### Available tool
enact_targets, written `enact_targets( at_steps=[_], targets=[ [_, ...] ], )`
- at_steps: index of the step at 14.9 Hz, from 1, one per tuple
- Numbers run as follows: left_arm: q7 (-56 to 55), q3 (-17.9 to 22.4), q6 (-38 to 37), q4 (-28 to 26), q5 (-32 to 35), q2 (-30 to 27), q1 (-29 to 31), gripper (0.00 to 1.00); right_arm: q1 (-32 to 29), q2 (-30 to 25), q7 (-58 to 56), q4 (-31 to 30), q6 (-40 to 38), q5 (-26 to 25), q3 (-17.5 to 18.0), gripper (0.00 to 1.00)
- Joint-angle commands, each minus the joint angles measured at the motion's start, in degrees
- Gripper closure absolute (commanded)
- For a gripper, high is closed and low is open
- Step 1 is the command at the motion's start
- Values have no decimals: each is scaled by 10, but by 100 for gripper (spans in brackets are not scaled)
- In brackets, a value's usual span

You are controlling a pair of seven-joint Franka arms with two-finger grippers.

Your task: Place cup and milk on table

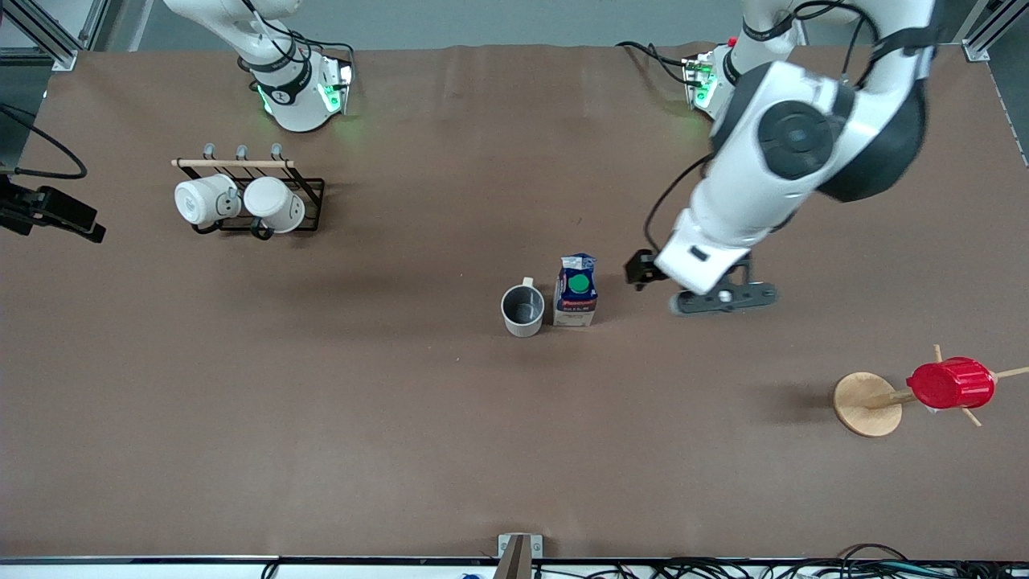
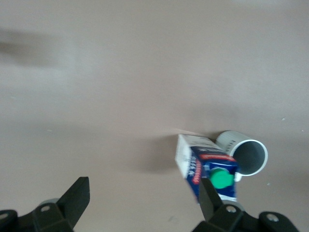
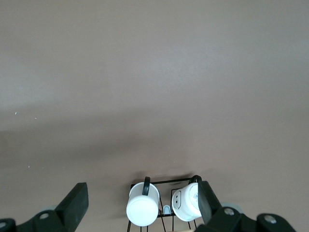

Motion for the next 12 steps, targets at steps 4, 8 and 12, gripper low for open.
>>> enact_targets(
  at_steps=[4,8,12],
  targets=[
    [92,-4,-43,-59,11,-99,73,0,0,-14,-3,-15,5,10,-1,0],
    [135,-4,-71,-54,10,-120,119,0,1,-14,-5,-15,4,11,-1,0],
    [175,6,-85,-42,9,-120,122,0,1,-14,-5,-15,4,10,0,0]
  ],
)
